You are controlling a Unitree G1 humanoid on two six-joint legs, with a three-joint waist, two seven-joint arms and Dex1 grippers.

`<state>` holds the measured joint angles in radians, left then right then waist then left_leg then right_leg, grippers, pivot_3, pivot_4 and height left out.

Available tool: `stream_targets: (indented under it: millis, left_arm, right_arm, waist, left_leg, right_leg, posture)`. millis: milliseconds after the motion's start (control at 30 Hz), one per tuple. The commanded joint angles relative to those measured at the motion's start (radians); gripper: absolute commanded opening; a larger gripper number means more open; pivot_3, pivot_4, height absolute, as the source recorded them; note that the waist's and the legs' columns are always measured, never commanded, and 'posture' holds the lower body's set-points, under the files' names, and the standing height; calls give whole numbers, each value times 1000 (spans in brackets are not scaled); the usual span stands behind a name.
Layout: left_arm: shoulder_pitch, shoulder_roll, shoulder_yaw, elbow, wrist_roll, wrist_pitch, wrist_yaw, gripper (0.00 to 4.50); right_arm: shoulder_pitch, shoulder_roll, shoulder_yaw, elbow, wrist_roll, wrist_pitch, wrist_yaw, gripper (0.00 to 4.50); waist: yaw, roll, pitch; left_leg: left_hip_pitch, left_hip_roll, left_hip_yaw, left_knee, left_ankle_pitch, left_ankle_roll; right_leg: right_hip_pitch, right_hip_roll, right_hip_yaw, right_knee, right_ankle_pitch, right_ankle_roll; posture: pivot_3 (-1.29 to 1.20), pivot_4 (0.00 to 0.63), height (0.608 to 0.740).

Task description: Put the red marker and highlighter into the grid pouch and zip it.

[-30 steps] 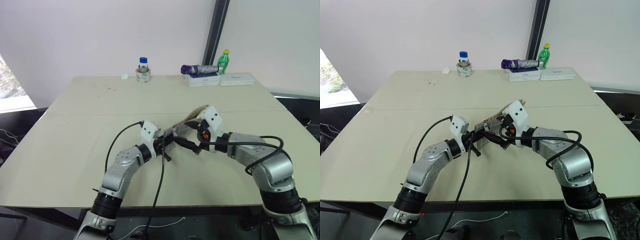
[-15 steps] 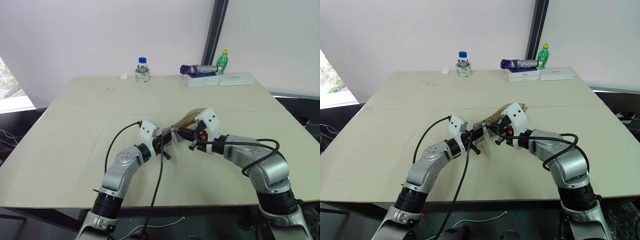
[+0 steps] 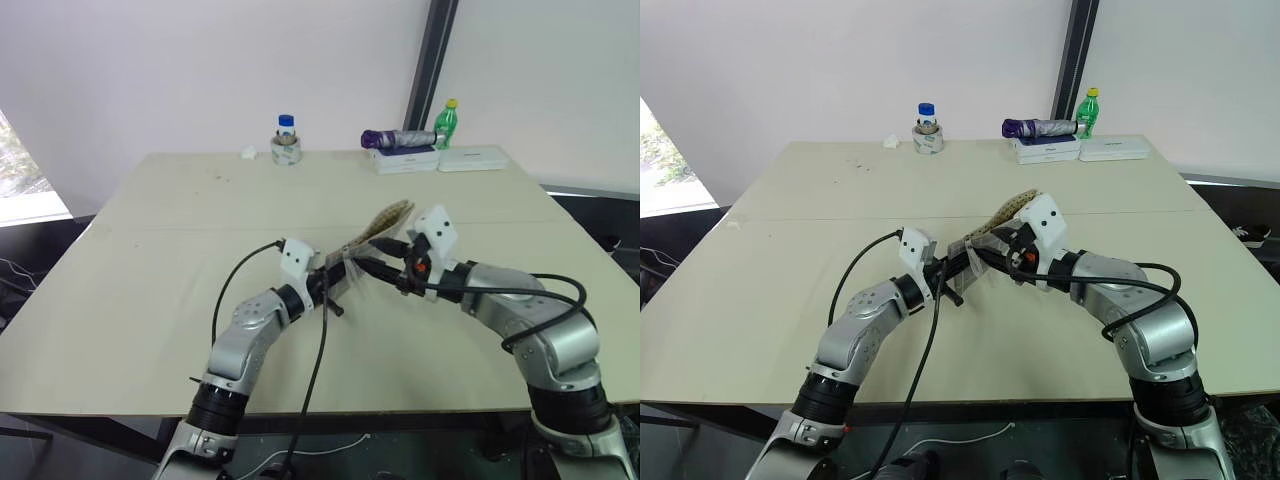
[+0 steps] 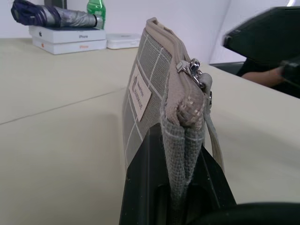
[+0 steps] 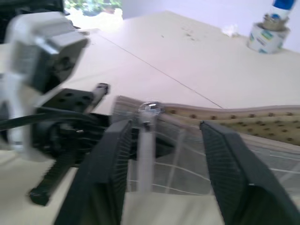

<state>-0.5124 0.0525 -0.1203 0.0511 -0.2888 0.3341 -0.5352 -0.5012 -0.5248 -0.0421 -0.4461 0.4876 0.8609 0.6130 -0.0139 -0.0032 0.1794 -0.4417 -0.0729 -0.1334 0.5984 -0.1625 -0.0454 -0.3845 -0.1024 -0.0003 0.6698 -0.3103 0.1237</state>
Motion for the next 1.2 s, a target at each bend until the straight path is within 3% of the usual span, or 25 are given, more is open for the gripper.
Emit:
stream_targets:
  millis: [33,467,567,667,700,933,1200]
  left_arm:
    - [-31,-23,30,-16,-32,-21,8,0]
    - [-44,-55,43,-21,-52,-13,15,0]
    - [-34,-52,42,-29,-50,-14,15,0]
    - [-32,-47,47,-28,-46,-20,17,0]
    - [-32,-45,47,-27,-44,-22,18,0]
    - [-27,10,32,5,13,-93,-1,0]
    - [3,133,28,58,83,-208,-63,0]
  right_arm:
    - [25,-6,1,-34,17,9,-10,2368]
    - [34,106,61,56,-15,-14,-122,2368]
    - [26,110,53,79,-13,-16,-125,1586]
    - [18,104,42,83,-9,-17,-125,141]
    - [17,102,40,83,-8,-16,-125,58]
    - [-7,18,-4,54,-9,-14,-103,58]
    - [-109,-184,-118,204,-82,-66,-103,58]
  waist:
    - [1,0,0]
    - [0,0,0]
    - [0,0,0]
    - [-1,0,0]
    - [-1,0,0]
    - [0,0,0]
    - [0,0,0]
  left_leg:
    - [0,0,0,0,0,0]
    - [0,0,0,0,0,0]
    - [0,0,0,0,0,0]
    - [0,0,0,0,0,0]
    - [0,0,0,0,0,0]
    - [0,0,0,0,0,0]
    - [0,0,2,0,0,0]
  right_leg:
    - [0,0,0,0,0,0]
    - [0,0,0,0,0,0]
    - [0,0,0,0,0,0]
    - [0,0,0,0,0,0]
    - [0,0,0,0,0,0]
    - [0,0,0,0,0,0]
    - [0,0,0,0,0,0]
  posture:
    - [0,150,736]
    - [0,150,736]
    - [0,150,736]
    - [0,150,736]
    - [0,150,736]
    - [0,150,736]
    - [0,150,736]
